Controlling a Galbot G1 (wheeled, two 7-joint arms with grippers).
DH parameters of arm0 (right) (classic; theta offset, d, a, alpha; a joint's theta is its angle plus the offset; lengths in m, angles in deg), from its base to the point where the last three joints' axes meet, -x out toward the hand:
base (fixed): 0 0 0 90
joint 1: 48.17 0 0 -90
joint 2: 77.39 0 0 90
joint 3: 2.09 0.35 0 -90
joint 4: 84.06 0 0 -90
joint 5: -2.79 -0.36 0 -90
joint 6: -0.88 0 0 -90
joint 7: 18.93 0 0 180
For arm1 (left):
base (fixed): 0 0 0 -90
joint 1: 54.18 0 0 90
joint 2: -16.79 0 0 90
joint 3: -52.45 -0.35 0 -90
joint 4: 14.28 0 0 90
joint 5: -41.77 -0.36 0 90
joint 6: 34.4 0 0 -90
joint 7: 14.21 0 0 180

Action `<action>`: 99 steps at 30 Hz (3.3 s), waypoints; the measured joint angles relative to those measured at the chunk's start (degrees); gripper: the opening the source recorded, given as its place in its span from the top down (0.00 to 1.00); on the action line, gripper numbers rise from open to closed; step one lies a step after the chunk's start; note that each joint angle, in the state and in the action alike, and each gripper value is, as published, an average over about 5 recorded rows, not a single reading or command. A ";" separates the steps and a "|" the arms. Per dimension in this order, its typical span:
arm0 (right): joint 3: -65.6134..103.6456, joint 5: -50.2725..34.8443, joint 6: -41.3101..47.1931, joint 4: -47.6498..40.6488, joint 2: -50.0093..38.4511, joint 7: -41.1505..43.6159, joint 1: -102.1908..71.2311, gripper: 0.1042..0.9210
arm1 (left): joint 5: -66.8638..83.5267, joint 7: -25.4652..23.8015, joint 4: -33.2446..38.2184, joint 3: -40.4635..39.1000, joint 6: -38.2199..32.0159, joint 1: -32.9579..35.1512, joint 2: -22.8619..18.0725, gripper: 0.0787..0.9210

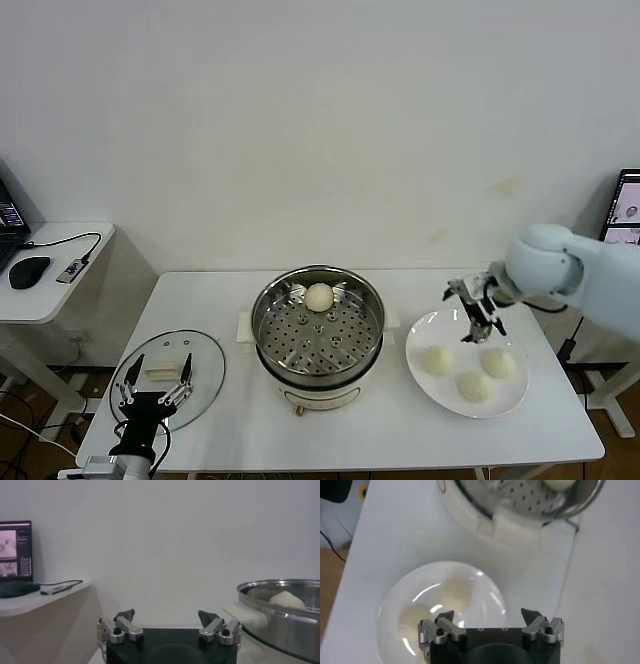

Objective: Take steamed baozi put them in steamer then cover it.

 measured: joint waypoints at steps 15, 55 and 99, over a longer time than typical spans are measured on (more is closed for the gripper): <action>14.68 4.37 -0.67 -8.86 2.60 -0.68 -20.69 0.12 | -0.72 0.02 -0.02 1.19 0.01 0.70 -0.72 0.12; 19.51 6.07 -0.55 -16.66 9.67 1.09 -25.17 0.42 | -1.08 -0.26 -0.12 2.08 0.94 0.23 -0.66 0.12; 0.54 -29.98 17.70 -13.91 39.77 -10.93 6.58 0.39 | 0.08 -0.38 -3.65 1.86 0.85 -2.19 1.05 0.12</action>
